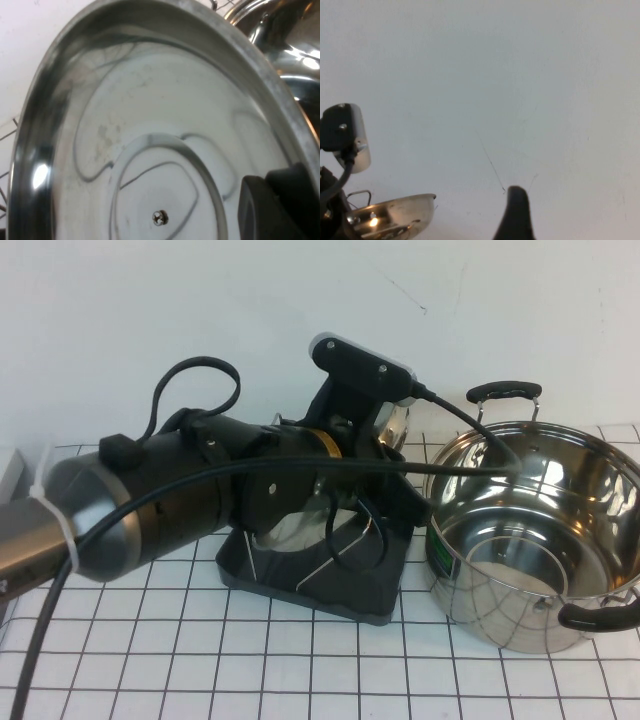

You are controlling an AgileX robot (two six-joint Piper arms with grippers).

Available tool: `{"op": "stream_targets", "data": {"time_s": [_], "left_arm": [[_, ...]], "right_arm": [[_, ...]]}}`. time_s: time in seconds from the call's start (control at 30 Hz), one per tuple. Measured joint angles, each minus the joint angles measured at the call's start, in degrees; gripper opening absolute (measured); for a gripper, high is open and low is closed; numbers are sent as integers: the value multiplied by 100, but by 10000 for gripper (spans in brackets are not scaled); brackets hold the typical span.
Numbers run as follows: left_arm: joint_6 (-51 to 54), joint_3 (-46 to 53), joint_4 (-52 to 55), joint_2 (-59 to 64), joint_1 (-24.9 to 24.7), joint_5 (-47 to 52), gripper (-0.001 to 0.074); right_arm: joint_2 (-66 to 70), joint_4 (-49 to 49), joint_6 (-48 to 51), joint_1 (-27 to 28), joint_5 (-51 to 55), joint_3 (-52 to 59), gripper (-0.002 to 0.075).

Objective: Put pot lid on rack
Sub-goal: Place the pot lid on the pot rack

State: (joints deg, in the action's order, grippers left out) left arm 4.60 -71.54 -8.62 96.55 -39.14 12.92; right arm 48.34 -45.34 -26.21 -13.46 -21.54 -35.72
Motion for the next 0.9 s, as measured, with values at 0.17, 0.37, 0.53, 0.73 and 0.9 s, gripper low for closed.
{"op": "stream_targets", "data": {"time_s": [0.17, 0.37, 0.53, 0.73, 0.9], "left_arm": [[110, -54, 45, 104, 0, 62, 86], [121, -65, 160, 167, 0, 505, 258], [121, -17, 201, 274, 0, 994, 509], [121, -5, 305, 3, 0, 1149, 557], [111, -5, 393, -442, 0, 1183, 554]], "right_arm": [[0, 0, 0, 0, 37, 0, 533], [0, 0, 0, 0, 73, 0, 533], [0, 0, 0, 0, 83, 0, 533], [0, 0, 0, 0, 83, 0, 533], [0, 0, 0, 0, 83, 0, 533]]}}
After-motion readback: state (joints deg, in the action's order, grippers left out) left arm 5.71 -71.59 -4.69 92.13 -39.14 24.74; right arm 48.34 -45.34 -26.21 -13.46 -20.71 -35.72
